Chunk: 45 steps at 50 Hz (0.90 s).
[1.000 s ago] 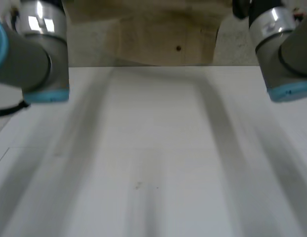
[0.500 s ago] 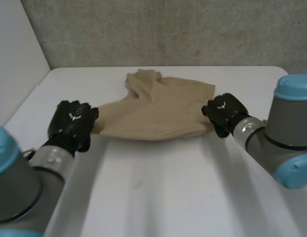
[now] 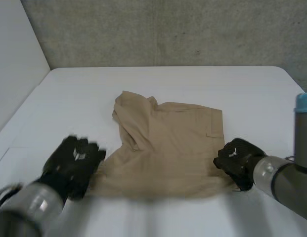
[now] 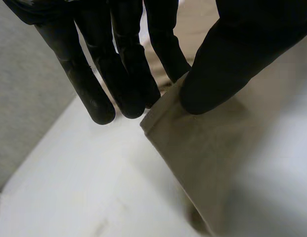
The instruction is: Fold the shorts.
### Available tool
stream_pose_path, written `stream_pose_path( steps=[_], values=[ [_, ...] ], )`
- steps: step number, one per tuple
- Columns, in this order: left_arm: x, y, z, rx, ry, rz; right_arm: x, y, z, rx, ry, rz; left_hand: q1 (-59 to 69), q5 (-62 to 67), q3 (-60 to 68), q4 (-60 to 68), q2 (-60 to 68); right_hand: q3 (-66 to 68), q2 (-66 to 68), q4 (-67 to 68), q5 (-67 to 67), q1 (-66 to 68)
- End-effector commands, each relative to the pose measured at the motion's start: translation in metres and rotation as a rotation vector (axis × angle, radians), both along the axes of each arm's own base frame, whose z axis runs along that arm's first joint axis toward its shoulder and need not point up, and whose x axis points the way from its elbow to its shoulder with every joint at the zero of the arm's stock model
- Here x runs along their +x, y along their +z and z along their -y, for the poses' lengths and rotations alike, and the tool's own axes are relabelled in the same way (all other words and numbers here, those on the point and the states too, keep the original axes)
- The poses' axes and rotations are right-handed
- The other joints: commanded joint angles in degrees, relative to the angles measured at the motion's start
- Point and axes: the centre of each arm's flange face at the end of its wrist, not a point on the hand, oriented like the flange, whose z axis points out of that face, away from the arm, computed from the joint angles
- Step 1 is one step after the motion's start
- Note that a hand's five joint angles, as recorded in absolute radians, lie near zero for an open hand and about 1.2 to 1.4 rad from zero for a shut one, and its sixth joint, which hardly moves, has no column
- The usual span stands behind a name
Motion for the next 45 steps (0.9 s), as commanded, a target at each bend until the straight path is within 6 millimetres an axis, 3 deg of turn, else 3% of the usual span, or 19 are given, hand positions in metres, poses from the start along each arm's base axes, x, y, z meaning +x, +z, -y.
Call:
stream_pose_path(
  steps=[1, 2, 5, 8, 9, 10, 12, 14, 16, 20, 23, 24, 27, 33, 35, 39, 40, 43, 45],
  values=[
    [-0.041, -0.001, 0.091, -0.173, 0.036, -0.092, 0.019, 0.017, 0.063, -0.258, -0.107, 0.082, 14.53, 13.98, 11.64, 11.26, 11.36, 12.24, 12.71, 11.91, 13.1, 26.88],
    [-0.05, 0.011, 0.109, -0.229, 0.036, -0.124, 0.021, 0.026, 0.07, -0.301, -0.116, 0.107, 14.53, 13.98, 11.64, 11.26, 11.36, 12.24, 12.71, 11.91, 13.1, 26.88],
    [-0.064, 0.034, 0.136, -0.324, 0.036, -0.177, 0.033, 0.063, 0.1, -0.452, -0.137, 0.217, 14.53, 13.98, 11.64, 11.26, 11.36, 12.24, 12.71, 11.91, 13.1, 26.88],
    [-0.077, 0.08, 0.167, -0.492, 0.041, -0.269, 0.041, 0.094, 0.119, -0.559, -0.146, 0.302, 14.53, 13.98, 11.64, 11.26, 11.36, 12.24, 12.71, 11.91, 13.1, 26.88],
    [-0.078, 0.094, 0.174, -0.542, 0.047, -0.296, 0.046, 0.118, 0.13, -0.639, -0.149, 0.363, 14.53, 13.98, 11.64, 11.26, 11.36, 12.24, 12.71, 11.91, 13.1, 26.88],
    [-0.078, 0.126, 0.186, -0.657, 0.061, -0.356, 0.048, 0.132, 0.134, -0.684, -0.152, 0.397, 14.53, 13.98, 11.64, 11.26, 11.36, 12.24, 12.71, 11.91, 13.1, 26.88],
    [-0.075, 0.161, 0.193, -0.781, 0.082, -0.428, 0.052, 0.174, 0.143, -0.821, -0.148, 0.497, 14.53, 13.98, 11.64, 11.26, 11.36, 12.24, 12.71, 11.91, 13.1, 26.88],
    [-0.07, 0.205, 0.194, -0.945, 0.116, -0.522, 0.055, 0.201, 0.143, -0.91, -0.139, 0.571, 14.53, 13.98, 11.64, 11.26, 11.36, 12.24, 12.71, 11.91, 13.1, 26.88],
    [-0.067, 0.221, 0.193, -1.017, 0.135, -0.571, 0.058, 0.231, 0.139, -1.01, -0.125, 0.685, 14.53, 13.98, 11.64, 11.26, 11.36, 12.24, 12.71, 11.91, 13.1, 26.88],
    [-0.061, 0.25, 0.181, -1.142, 0.159, -0.66, 0.058, 0.256, 0.133, -1.106, -0.108, 0.81, 14.53, 13.98, 11.64, 11.26, 11.36, 12.24, 12.71, 11.91, 13.1, 26.88],
    [-0.059, 0.243, 0.173, -1.113, 0.153, -0.647, 0.058, 0.253, 0.131, -1.089, -0.104, 0.814, 14.53, 13.98, 11.64, 11.26, 11.36, 12.24, 12.71, 11.91, 13.1, 26.88],
    [-0.058, 0.236, 0.172, -1.09, 0.152, -0.634, 0.059, 0.242, 0.132, -1.054, -0.104, 0.799, 14.53, 13.98, 11.64, 11.26, 11.36, 12.24, 12.71, 11.91, 13.1, 26.88],
    [-0.055, 0.204, 0.165, -0.992, 0.151, -0.579, 0.06, 0.221, 0.133, -0.995, -0.109, 0.767, 14.53, 13.98, 11.64, 11.26, 11.36, 12.24, 12.71, 11.91, 13.1, 26.88],
    [-0.052, 0.121, 0.15, -0.763, 0.132, -0.466, 0.059, 0.15, 0.13, -0.755, -0.12, 0.646, 14.53, 13.98, 11.64, 11.26, 11.36, 12.24, 12.71, 11.91, 13.1, 26.88],
    [-0.052, 0.105, 0.145, -0.721, 0.117, -0.439, 0.059, 0.131, 0.125, -0.683, -0.126, 0.619, 14.53, 13.98, 11.64, 11.26, 11.36, 12.24, 12.71, 11.91, 13.1, 26.88],
    [-0.053, 0.09, 0.131, -0.674, 0.071, -0.418, 0.059, 0.09, 0.119, -0.515, -0.162, 0.61, 14.53, 13.98, 11.64, 11.26, 11.36, -0.1, 0.37, -0.43, 0.76, 14.54],
    [-0.053, 0.089, 0.128, -0.669, 0.062, -0.417, 0.058, 0.079, 0.119, -0.457, -0.186, 0.632, 14.53, 13.98, 11.64, 11.26, 11.36, -11.47, -11.0, -11.81, -10.61, 3.17],
    [-0.052, 0.09, 0.114, -0.659, 0.043, -0.412, 0.054, 0.07, 0.12, -0.37, -0.239, 0.684, 14.53, 13.98, 11.64, 11.26, 11.36, -32.19, -31.72, -32.52, -31.33, -17.54],
    [-0.052, 0.094, 0.098, -0.644, 0.015, -0.412, 0.053, 0.067, 0.119, -0.328, -0.251, 0.697, 14.53, 13.98, 11.64, 11.26, 11.36, -36.97, -36.49, -37.3, -36.11, -22.32]
  ],
)
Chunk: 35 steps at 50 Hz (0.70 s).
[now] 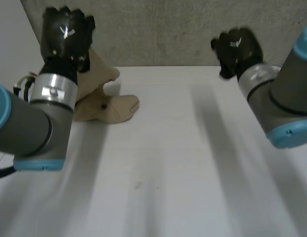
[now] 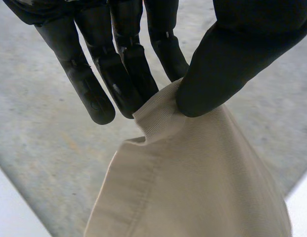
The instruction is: Fold the shorts.
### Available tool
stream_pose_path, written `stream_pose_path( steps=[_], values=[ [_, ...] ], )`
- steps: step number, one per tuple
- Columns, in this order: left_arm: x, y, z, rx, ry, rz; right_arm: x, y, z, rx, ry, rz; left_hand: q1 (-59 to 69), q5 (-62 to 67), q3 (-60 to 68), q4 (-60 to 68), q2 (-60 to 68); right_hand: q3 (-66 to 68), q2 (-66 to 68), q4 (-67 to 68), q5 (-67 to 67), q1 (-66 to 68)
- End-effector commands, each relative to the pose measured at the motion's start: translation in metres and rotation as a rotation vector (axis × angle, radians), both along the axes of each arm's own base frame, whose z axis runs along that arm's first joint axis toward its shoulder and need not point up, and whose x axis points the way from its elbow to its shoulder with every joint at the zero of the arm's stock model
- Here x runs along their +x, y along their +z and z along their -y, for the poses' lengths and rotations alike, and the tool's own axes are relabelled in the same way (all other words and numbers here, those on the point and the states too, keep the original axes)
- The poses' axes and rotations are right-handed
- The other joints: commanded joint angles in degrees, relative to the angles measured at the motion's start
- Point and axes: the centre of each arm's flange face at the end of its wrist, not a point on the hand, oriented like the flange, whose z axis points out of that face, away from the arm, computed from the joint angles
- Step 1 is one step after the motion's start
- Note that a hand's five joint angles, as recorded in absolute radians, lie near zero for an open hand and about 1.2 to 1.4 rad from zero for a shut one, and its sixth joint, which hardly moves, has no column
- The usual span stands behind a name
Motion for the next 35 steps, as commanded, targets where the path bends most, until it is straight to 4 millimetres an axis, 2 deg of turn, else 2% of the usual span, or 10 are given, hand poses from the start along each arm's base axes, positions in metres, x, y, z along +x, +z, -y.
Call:
stream_pose_path(
  steps=[1, 8, 15, 17, 20, 21, 22, 26, 31, 35],
  values=[
    [0.0, 0.001, -0.041, 0.029, -0.076, 0.036, -0.005, -0.029, -0.003, 0.219, 0.007, 0.101, 14.53, 13.98, 11.42, 11.06, 11.21, -21.25, -20.49, -21.34, -22.08, -13.39],
    [0.009, 0.009, -0.096, 0.071, -0.192, 0.09, 0.004, -0.031, -0.016, 0.274, 0.134, 0.056, 14.53, 13.98, 11.42, 11.06, 11.21, -36.39, -35.63, -36.48, -37.22, -28.53],
    [0.022, 0.014, -0.141, 0.081, -0.247, 0.101, 0.013, -0.034, -0.022, 0.272, 0.225, 0.036, 14.53, 13.98, 11.42, 11.06, 11.21, -38.93, -38.17, -39.02, -39.76, -31.07],
    [0.025, 0.017, -0.146, 0.072, -0.246, 0.095, 0.014, -0.038, -0.022, 0.29, 0.224, 0.043, 14.53, 13.98, 11.42, 11.06, 11.21, -38.43, -37.67, -38.52, -39.26, -30.57],
    [0.029, 0.024, -0.151, 0.051, -0.241, 0.08, 0.021, -0.053, -0.032, 0.355, 0.241, 0.05, 14.53, 13.98, 11.42, 11.06, 11.21, -37.75, -36.99, -37.84, -38.58, -29.89],
    [0.029, 0.024, -0.151, 0.048, -0.241, 0.078, 0.026, -0.058, -0.039, 0.383, 0.256, 0.058, 14.53, 13.98, 11.42, 11.06, 11.21, -37.42, -36.66, -37.51, -38.25, -29.56],
    [0.03, 0.025, -0.152, 0.047, -0.241, 0.078, 0.035, -0.069, -0.055, 0.444, 0.281, 0.078, 14.53, 13.98, 11.42, 11.06, 11.21, -36.92, -36.16, -37.0, -37.75, -29.06],
    [0.029, 0.028, -0.153, 0.04, -0.243, 0.073, 0.043, -0.087, -0.077, 0.57, 0.295, 0.185, 14.53, 13.98, 11.42, 11.06, 11.21, -36.24, -35.48, -36.33, -37.07, -28.38],
    [0.028, 0.032, -0.152, 0.031, -0.243, 0.066, 0.049, -0.094, -0.078, 0.629, 0.296, 0.338, 14.53, 13.98, 11.42, 11.06, 11.21, -35.57, -34.81, -35.65, -36.4, -27.71],
    [0.026, 0.037, -0.156, 0.022, -0.261, 0.055, 0.057, -0.095, -0.079, 0.613, 0.319, 0.37, 14.53, 13.98, 11.42, 11.06, 11.21, -34.56, -33.8, -34.64, -35.39, -26.7]
  ],
)
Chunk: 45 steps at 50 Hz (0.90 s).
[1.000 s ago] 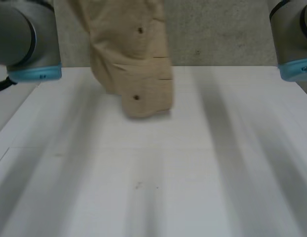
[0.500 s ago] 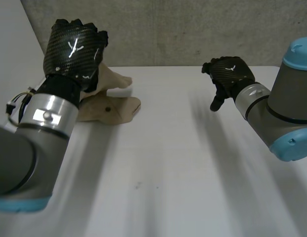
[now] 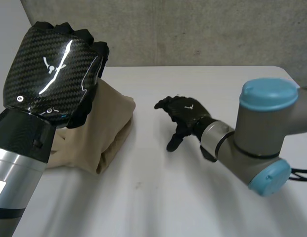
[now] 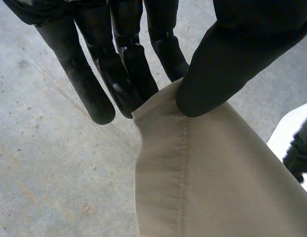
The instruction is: Fold the shorts.
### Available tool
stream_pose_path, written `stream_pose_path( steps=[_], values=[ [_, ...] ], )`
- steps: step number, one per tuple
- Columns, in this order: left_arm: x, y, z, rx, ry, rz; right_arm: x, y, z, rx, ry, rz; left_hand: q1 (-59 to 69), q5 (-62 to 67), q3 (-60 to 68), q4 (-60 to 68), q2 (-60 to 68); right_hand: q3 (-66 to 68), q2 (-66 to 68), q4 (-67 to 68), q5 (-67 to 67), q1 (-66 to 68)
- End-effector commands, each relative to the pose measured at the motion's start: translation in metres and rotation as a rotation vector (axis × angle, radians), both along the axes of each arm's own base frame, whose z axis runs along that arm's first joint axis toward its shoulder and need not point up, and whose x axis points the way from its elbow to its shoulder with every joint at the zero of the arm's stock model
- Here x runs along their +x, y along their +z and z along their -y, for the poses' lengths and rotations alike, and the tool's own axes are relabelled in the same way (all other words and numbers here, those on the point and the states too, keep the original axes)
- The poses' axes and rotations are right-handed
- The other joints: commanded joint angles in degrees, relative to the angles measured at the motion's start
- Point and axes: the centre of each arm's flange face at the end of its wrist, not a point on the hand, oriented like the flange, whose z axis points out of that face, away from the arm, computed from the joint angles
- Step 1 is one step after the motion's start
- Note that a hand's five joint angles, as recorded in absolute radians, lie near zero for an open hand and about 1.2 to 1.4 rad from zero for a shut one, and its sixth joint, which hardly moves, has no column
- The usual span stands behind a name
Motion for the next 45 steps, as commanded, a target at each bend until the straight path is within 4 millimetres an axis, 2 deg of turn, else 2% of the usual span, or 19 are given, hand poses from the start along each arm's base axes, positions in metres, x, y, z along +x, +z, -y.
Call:
stream_pose_path(
  steps=[1, 4, 11, 18, 23, 27, 28, 31, 32, 34, 38, 39, 42, 43, 44, 45],
  values=[
    [-0.004, 0.008, -0.005, -0.01, -0.025, -0.017, 0.012, -0.002, 0.0, 0.02, -0.005, 0.117, 14.53, 13.98, 11.42, 11.05, 11.21, 2.52, 2.42, 1.48, 2.26, 3.32],
    [-0.006, 0.009, -0.013, 0.003, -0.055, -0.02, 0.02, 0.009, 0.011, -0.07, 0.009, 0.135, 14.53, 13.98, 11.42, 11.05, 11.21, 2.52, 2.42, 1.48, 2.26, 3.32],
    [-0.001, 0.016, -0.03, 0.001, -0.066, -0.04, 0.033, 0.013, 0.027, -0.201, 0.05, 0.078, 14.53, 13.98, 11.42, 11.05, 11.21, 3.7, 3.59, 2.66, 3.43, 4.5],
    [0.002, 0.024, -0.046, -0.013, -0.098, -0.058, 0.051, 0.004, 0.039, -0.229, 0.143, 0.095, 14.53, 13.98, 11.42, 11.05, 11.21, 6.56, 6.46, 5.52, 6.29, 7.36],
    [0.005, 0.026, -0.052, -0.015, -0.107, -0.061, 0.066, -0.005, 0.037, -0.229, 0.216, 0.107, 14.53, 13.98, 11.42, 11.05, 11.21, 12.93, 12.83, 11.89, 12.67, 13.73],
    [0.005, 0.026, -0.052, -0.01, -0.103, -0.059, 0.08, -0.021, 0.024, -0.206, 0.303, 0.106, 14.53, 13.98, 11.42, 11.05, 11.21, 17.32, 17.21, 16.28, 17.05, 18.12],
    [0.005, 0.026, -0.053, -0.01, -0.102, -0.06, 0.082, -0.024, 0.023, -0.2, 0.314, 0.105, 14.53, 13.98, 11.42, 11.05, 11.21, 20.49, 20.39, 19.45, 20.23, 21.29],
    [0.006, 0.026, -0.052, -0.008, -0.091, -0.06, 0.086, -0.028, 0.023, -0.215, 0.327, 0.106, 14.53, 13.98, 11.42, 11.05, 11.21, 59.77, 59.66, 58.73, 59.5, 60.57],
    [0.007, 0.026, -0.052, -0.009, -0.087, -0.061, 0.088, -0.025, 0.025, -0.23, 0.323, 0.111, 14.53, 13.98, 11.42, 11.05, 11.21, 66.65, 66.55, 65.61, 66.39, 67.45],
    [0.008, 0.027, -0.051, -0.009, -0.077, -0.066, 0.088, -0.02, 0.029, -0.247, 0.307, 0.116, 14.53, 13.98, 11.42, 11.05, 11.21, 66.72, 66.62, 65.68, 66.46, 67.52],
    [0.008, 0.026, -0.048, -0.007, -0.06, -0.066, 0.083, 0.005, 0.038, -0.319, 0.244, 0.112, 14.53, 13.98, 11.42, 11.05, 11.21, 66.72, 66.62, 65.68, 66.46, 67.52],
    [0.009, 0.026, -0.046, -0.007, -0.053, -0.066, 0.074, 0.027, 0.044, -0.38, 0.196, 0.106, 14.53, 13.98, 11.42, 11.05, 11.21, 66.72, 66.62, 65.68, 66.46, 67.52],
    [0.013, 0.026, -0.035, -0.01, -0.002, -0.067, 0.045, 0.063, 0.063, -0.488, 0.084, 0.073, 14.53, 13.98, 11.42, 11.05, 11.21, 66.72, 66.62, 65.68, 66.46, 67.52],
    [0.014, 0.025, -0.031, -0.009, 0.013, -0.066, 0.021, 0.088, 0.069, -0.564, 0.009, 0.033, 14.53, 13.98, 11.42, 11.05, 11.21, 66.72, 66.62, 65.68, 66.46, 67.52],
    [0.019, 0.024, -0.02, -0.006, 0.057, -0.067, 0.013, 0.098, 0.069, -0.597, -0.014, 0.018, 14.53, 13.98, 11.42, 11.05, 11.21, 66.72, 66.62, 65.68, 66.46, 67.52],
    [0.02, 0.024, -0.019, -0.007, 0.063, -0.069, 0.006, 0.107, 0.068, -0.624, -0.031, 0.003, 14.53, 13.98, 11.42, 11.05, 11.21, 66.72, 66.62, 65.68, 66.46, 67.52]
  ],
)
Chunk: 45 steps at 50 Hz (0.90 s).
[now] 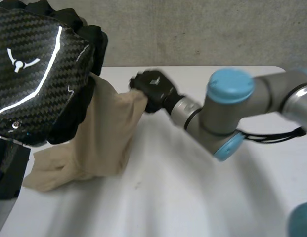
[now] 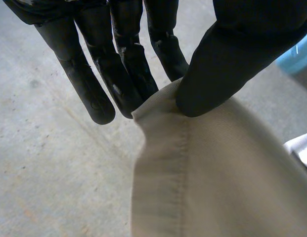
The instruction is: Fold the shorts.
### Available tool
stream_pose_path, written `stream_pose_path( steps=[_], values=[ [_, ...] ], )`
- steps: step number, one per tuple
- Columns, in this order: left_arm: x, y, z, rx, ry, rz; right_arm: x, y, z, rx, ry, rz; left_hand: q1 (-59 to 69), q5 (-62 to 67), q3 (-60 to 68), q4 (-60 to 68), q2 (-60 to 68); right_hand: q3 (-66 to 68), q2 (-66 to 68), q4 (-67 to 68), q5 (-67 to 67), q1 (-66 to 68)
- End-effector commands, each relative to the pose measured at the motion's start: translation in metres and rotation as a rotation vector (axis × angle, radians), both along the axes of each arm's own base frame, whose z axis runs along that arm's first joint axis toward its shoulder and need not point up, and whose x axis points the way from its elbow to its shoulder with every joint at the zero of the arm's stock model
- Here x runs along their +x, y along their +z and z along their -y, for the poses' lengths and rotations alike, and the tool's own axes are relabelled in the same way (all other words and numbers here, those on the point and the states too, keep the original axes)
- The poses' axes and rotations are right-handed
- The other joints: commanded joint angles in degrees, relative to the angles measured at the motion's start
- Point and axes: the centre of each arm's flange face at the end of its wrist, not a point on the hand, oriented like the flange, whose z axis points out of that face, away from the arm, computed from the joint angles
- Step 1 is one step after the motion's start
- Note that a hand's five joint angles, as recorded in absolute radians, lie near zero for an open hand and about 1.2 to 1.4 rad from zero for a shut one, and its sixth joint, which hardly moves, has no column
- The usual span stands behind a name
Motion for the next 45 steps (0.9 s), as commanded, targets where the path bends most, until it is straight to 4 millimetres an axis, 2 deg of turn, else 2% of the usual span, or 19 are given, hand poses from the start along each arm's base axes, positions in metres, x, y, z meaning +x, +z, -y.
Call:
stream_pose_path(
  steps=[1, 5, 8, 10, 15, 21, 25, 28, 29, 30, 33, 34, 36, 37, 38, 40, 41, 42, 45],
  values=[
    [0.014, -0.002, 0.034, 0.006, 0.14, -0.004, -0.082, 0.103, 0.015, -0.304, -0.292, -0.061, 14.53, 13.98, 11.42, 11.05, 11.21, 13.7, 12.45, 11.91, 15.26, 23.68],
    [0.024, -0.003, 0.053, 0.011, 0.217, -0.011, -0.103, 0.123, -0.017, -0.35, -0.315, -0.196, 14.53, 13.98, 11.42, 11.05, 11.21, 13.7, 12.45, 11.91, 15.26, 23.68],
    [0.028, -0.011, 0.067, 0.043, 0.25, -0.012, -0.115, 0.126, -0.047, -0.307, -0.291, -0.301, 14.53, 13.98, 11.42, 11.05, 11.21, 13.7, 12.45, 11.91, 15.26, 23.68],
    [0.026, -0.016, 0.07, 0.069, 0.245, -0.008, -0.12, 0.117, -0.063, -0.236, -0.259, -0.363, 14.53, 13.98, 11.42, 11.05, 11.21, 13.7, 12.45, 11.91, 15.26, 23.68],
    [0.013, -0.057, 0.091, 0.225, 0.228, 0.063, -0.118, 0.089, -0.087, -0.115, -0.178, -0.479, 14.53, 13.98, 11.42, 11.05, 11.21, 13.7, 12.45, 11.91, 15.26, 23.68],
    [0.001, -0.101, 0.11, 0.367, 0.219, 0.144, -0.119, 0.053, -0.091, -0.045, -0.138, -0.65, 14.53, 13.98, 11.42, 11.05, 11.21, 13.7, 12.45, 11.91, 15.26, 23.68],
    [-0.01, -0.13, 0.131, 0.442, 0.223, 0.204, -0.123, 0.047, -0.086, -0.059, -0.165, -0.728, 14.53, 13.98, 11.42, 11.05, 11.21, 13.7, 12.45, 11.91, 15.26, 23.68],
    [-0.017, -0.139, 0.146, 0.458, 0.228, 0.219, -0.117, 0.032, -0.068, -0.075, -0.186, -0.779, 14.53, 13.98, 11.42, 11.05, 11.21, 13.7, 12.45, 11.91, 15.26, 23.68],
    [-0.024, -0.14, 0.162, 0.447, 0.232, 0.222, -0.113, 0.03, -0.061, -0.084, -0.196, -0.782, 14.53, 13.98, 11.42, 11.05, 11.21, 13.7, 12.45, 11.91, 15.26, 23.68],
    [-0.026, -0.14, 0.164, 0.444, 0.233, 0.222, -0.107, 0.028, -0.046, -0.104, -0.217, -0.767, 14.53, 13.98, 11.42, 11.05, 11.21, 13.7, 12.45, 11.91, 15.26, 23.68],
    [-0.042, -0.126, 0.203, 0.366, 0.249, 0.202, -0.089, 0.034, -0.017, -0.197, -0.268, -0.693, 14.53, 13.98, 11.42, 11.05, 11.21, 13.7, 12.45, 11.91, 15.26, 23.68],
    [-0.045, -0.119, 0.21, 0.337, 0.254, 0.193, -0.08, 0.046, 0.0, -0.279, -0.307, -0.629, 14.53, 13.98, 11.42, 11.05, 11.21, 13.7, 12.45, 11.91, 15.26, 23.68],
    [-0.054, -0.088, 0.231, 0.228, 0.262, 0.14, -0.072, 0.065, 0.015, -0.379, -0.355, -0.543, 14.53, 13.98, 11.42, 11.05, 11.21, 13.7, 12.45, 11.91, 15.26, 23.68],
    [-0.056, -0.075, 0.237, 0.181, 0.266, 0.114, -0.065, 0.089, 0.027, -0.485, -0.404, -0.443, 14.53, 13.98, 11.42, 11.05, 11.21, 13.7, 12.45, 11.91, 15.26, 23.68],
    [-0.059, -0.042, 0.247, 0.07, 0.276, 0.044, -0.063, 0.104, 0.032, -0.542, -0.43, -0.386, 14.53, 13.98, 11.42, 11.05, 11.21, 13.7, 12.45, 11.91, 15.26, 23.68],
    [-0.058, -0.01, 0.254, -0.038, 0.282, -0.043, -0.059, 0.132, 0.039, -0.65, -0.48, -0.264, 14.53, 13.98, 11.42, 11.05, 11.21, 13.7, 12.45, 11.91, 15.26, 23.68],
    [-0.059, 0.005, 0.256, -0.092, 0.282, -0.081, -0.058, 0.158, 0.043, -0.741, -0.525, -0.142, 14.53, 13.98, 11.42, 11.05, 11.21, 13.7, 12.45, 11.91, 15.26, 23.68],
    [-0.061, 0.027, 0.255, -0.186, 0.273, -0.146, -0.058, 0.169, 0.043, -0.773, -0.538, -0.087, 14.53, 13.98, 11.42, 11.05, 11.21, 13.7, 12.45, 11.91, 15.26, 23.68],
    [-0.06, 0.06, 0.247, -0.32, 0.267, -0.242, -0.061, 0.195, 0.038, -0.831, -0.562, 0.03, 14.53, 13.98, 11.42, 11.05, 11.21, 13.7, 12.45, 11.91, 15.26, 23.68]
  ],
)
